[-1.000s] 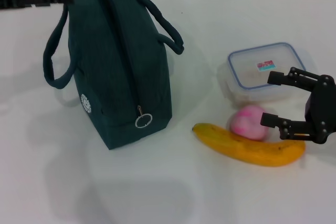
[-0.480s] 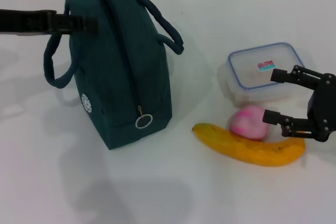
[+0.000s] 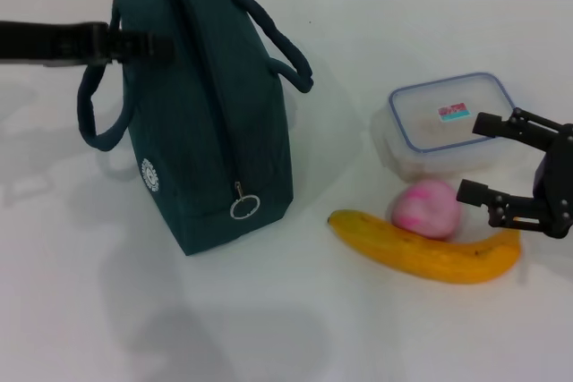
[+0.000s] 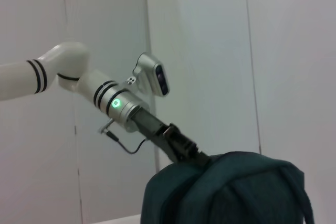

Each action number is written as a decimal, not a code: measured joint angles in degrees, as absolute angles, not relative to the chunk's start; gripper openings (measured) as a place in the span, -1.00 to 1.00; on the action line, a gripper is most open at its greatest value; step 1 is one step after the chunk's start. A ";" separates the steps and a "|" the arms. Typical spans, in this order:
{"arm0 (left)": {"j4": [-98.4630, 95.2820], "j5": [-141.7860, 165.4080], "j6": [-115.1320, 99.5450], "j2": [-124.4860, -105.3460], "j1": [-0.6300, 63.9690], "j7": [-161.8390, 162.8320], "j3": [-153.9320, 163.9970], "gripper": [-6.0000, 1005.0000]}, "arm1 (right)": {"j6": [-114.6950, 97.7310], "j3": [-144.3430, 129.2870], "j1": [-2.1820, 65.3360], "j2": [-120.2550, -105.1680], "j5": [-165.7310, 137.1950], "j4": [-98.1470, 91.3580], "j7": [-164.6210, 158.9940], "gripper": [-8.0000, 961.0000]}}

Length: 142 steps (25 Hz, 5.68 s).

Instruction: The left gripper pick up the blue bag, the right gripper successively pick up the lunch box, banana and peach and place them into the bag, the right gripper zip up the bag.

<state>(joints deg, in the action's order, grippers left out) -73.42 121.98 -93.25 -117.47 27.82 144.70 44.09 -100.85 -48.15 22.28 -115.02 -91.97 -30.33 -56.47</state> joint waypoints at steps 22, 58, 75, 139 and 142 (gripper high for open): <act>-70.21 121.55 -96.22 -116.72 29.94 149.46 44.17 -0.84 | -77.80 -36.38 24.51 -114.98 -85.85 -24.09 -81.41 0.75; -65.81 119.00 -95.53 -116.80 30.04 146.41 43.77 -0.93 | -67.72 -37.57 29.64 -115.21 -85.87 -10.50 -96.75 0.39; -65.83 118.91 -95.53 -116.89 30.09 146.34 43.77 -0.93 | -72.53 -38.47 30.08 -115.23 -85.44 -9.55 -97.77 0.22; -58.95 112.22 -102.04 -116.02 29.29 142.30 44.13 -0.93 | -103.84 -38.84 40.07 -116.19 -61.04 -6.95 -110.39 -0.77; -57.78 112.24 -102.00 -116.01 29.75 141.64 44.13 -0.93 | -103.10 -39.82 42.91 -116.19 -61.09 -6.39 -110.39 -0.76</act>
<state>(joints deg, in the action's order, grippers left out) -57.78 112.24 -102.00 -116.01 29.75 141.64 44.13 -103.10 -39.82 42.91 -116.19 -61.09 -6.39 -110.39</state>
